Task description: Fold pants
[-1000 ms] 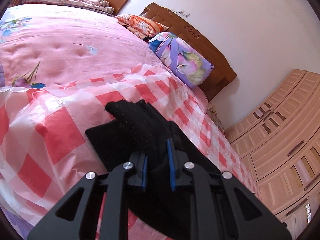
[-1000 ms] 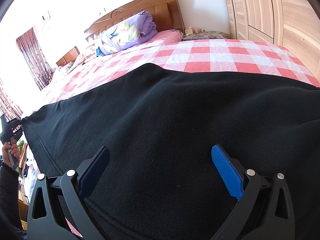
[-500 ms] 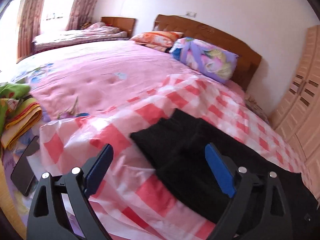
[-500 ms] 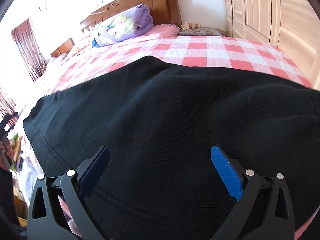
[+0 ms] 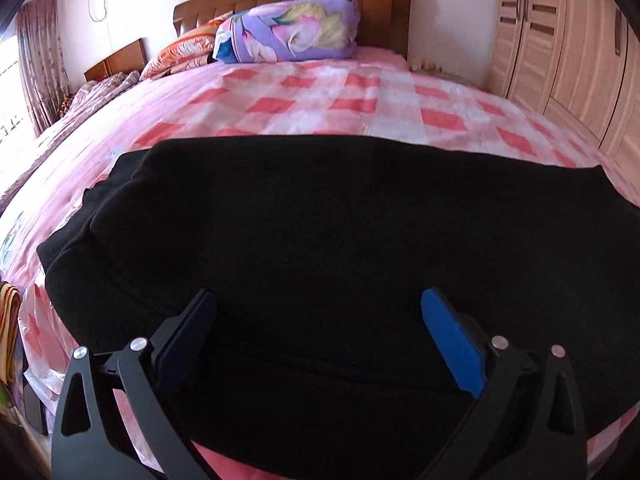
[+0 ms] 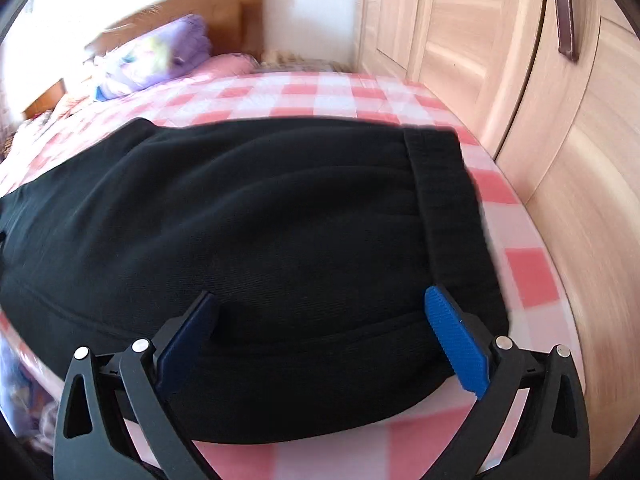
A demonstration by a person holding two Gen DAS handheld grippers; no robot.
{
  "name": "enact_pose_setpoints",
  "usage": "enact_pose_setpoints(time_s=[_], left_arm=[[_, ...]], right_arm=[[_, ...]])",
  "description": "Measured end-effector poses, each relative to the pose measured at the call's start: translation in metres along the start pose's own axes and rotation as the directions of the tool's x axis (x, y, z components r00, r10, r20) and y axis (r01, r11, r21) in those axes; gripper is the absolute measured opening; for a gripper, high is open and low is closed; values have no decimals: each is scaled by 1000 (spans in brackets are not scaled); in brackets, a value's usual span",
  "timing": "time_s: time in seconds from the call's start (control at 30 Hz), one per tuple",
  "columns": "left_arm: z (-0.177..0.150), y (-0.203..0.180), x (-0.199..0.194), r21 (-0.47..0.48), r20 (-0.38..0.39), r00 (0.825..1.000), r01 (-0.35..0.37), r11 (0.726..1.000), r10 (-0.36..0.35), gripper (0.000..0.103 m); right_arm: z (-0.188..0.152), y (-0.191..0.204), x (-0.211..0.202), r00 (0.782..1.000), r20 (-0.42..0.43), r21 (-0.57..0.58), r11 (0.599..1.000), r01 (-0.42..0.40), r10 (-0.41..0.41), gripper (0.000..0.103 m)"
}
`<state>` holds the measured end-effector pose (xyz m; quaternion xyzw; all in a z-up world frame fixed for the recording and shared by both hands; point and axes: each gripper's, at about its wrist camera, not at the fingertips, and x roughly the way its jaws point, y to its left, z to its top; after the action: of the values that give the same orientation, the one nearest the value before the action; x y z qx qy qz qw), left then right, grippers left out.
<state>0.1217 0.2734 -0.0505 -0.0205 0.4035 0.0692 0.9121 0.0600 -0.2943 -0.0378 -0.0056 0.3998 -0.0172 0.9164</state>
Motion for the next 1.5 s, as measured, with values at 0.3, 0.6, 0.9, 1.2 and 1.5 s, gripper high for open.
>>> enact_pose_setpoints(time_s=[0.3,0.6,0.9,1.2,1.5], left_arm=[[-4,59,-59,-215,153,988,56,975,-23,101],[-68,259,-58,-748,278,926,376,547,-256,100],[-6,240,-25,-668,233,918,392,633,-322,101],[7,231,11,-662,155,917,373,650,-368,101],[4,217,23,-631,172,942,331,702,-289,101]], right_arm=[[9,36,-33,991,116,4,998,-66,65,98],[16,76,-4,980,45,5,981,-196,196,98],[24,118,-21,974,53,-92,973,-214,219,98],[18,109,-15,974,30,-45,973,-224,226,98],[42,145,-23,951,48,-103,948,-301,307,99]])
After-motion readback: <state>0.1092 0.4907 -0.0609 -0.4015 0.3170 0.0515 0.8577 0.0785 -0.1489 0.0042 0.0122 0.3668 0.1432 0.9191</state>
